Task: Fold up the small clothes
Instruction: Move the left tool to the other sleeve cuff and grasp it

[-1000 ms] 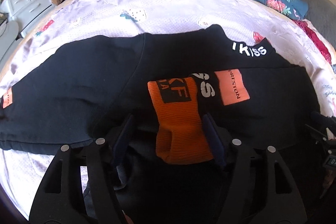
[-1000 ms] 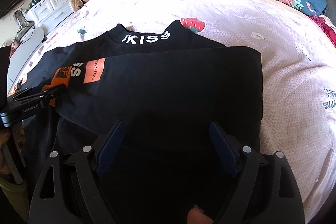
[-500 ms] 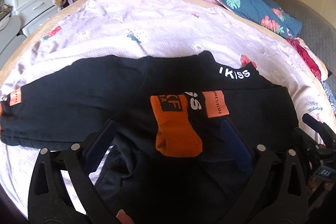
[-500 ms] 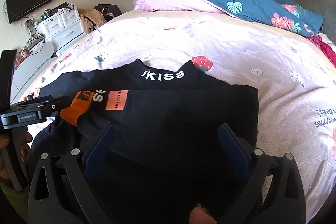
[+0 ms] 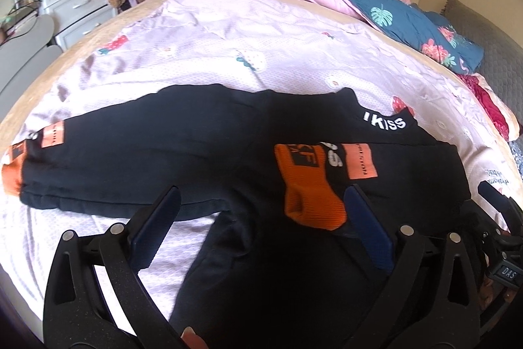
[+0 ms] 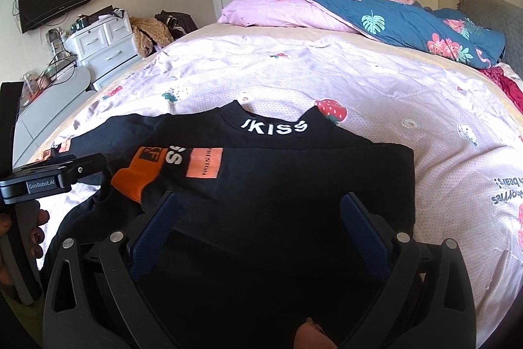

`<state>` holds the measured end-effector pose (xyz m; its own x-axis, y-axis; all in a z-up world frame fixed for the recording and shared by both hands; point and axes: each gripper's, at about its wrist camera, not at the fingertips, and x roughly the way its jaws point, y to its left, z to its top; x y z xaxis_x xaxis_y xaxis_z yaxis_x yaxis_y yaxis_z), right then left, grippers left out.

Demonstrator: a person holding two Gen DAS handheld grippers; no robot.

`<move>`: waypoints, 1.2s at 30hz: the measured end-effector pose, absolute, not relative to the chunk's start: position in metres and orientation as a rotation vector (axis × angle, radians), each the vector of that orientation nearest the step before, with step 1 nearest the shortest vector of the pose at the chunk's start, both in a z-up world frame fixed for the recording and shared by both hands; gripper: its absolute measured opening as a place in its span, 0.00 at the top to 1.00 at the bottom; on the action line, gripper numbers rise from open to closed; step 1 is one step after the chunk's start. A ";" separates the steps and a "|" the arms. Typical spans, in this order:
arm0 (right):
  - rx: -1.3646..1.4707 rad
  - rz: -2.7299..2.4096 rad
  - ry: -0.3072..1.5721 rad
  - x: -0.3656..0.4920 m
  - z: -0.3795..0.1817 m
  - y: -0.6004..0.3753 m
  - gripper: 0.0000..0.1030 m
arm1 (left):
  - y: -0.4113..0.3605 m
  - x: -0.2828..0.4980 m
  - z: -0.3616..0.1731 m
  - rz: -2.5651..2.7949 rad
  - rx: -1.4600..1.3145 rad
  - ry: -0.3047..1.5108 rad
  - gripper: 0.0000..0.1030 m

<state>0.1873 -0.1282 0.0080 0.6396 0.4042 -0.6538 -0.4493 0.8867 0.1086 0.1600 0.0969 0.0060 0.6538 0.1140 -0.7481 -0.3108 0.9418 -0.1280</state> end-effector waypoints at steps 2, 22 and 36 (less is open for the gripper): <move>-0.070 0.496 0.729 0.185 0.009 -0.123 0.04 | 0.103 0.156 0.008 0.264 -0.262 0.817 0.09; -0.100 0.537 0.692 0.173 0.035 -0.080 0.04 | 0.163 0.136 0.017 0.402 -0.357 0.762 0.09; -0.151 0.605 0.663 0.170 0.047 -0.030 0.04 | 0.206 0.120 0.017 0.505 -0.456 0.731 0.09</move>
<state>0.1705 -0.0302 0.0474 0.6247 0.4778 -0.6176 -0.5714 0.8188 0.0555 0.1203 0.2062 0.0173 0.6368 0.2718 -0.7216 -0.5787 0.7868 -0.2143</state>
